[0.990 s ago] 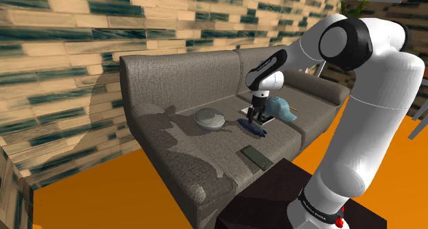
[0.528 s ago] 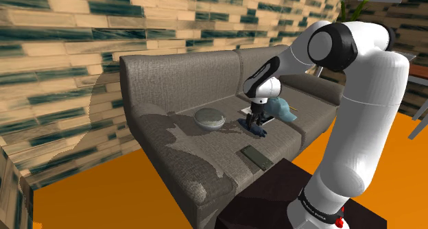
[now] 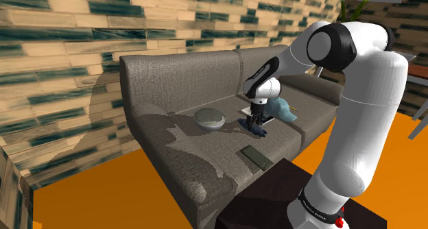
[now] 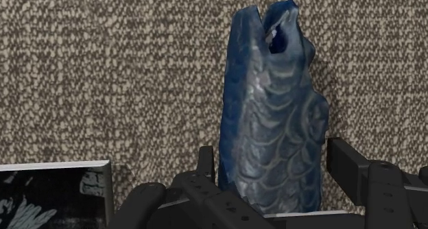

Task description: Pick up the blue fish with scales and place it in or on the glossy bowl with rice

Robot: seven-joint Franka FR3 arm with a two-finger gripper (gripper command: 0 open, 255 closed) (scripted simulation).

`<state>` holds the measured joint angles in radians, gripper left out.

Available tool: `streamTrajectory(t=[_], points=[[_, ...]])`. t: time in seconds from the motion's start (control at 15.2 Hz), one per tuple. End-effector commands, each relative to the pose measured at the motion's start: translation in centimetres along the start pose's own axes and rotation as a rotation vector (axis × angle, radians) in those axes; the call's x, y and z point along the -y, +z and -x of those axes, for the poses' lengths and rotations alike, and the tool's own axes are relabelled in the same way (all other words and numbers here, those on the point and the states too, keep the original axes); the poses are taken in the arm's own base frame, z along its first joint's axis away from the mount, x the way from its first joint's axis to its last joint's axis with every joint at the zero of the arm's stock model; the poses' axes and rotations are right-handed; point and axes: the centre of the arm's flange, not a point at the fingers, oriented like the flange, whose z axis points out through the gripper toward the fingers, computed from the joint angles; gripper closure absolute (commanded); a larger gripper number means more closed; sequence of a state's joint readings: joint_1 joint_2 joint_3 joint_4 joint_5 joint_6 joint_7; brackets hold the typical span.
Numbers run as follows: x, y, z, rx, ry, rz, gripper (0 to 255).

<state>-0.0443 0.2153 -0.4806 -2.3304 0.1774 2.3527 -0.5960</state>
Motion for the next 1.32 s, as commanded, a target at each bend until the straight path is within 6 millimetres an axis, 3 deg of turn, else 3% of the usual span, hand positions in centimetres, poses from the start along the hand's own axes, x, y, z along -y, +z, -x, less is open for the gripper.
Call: streamTrajectory(t=[0.0,0.53,1.25], points=[[0.0,0.0,0.0,0.0,0.0,0.0,255],[0.0,0.0,0.0,0.0,0.0,0.0,255],[0.5,-5.7,0.8,0.0,0.0,0.0,255]])
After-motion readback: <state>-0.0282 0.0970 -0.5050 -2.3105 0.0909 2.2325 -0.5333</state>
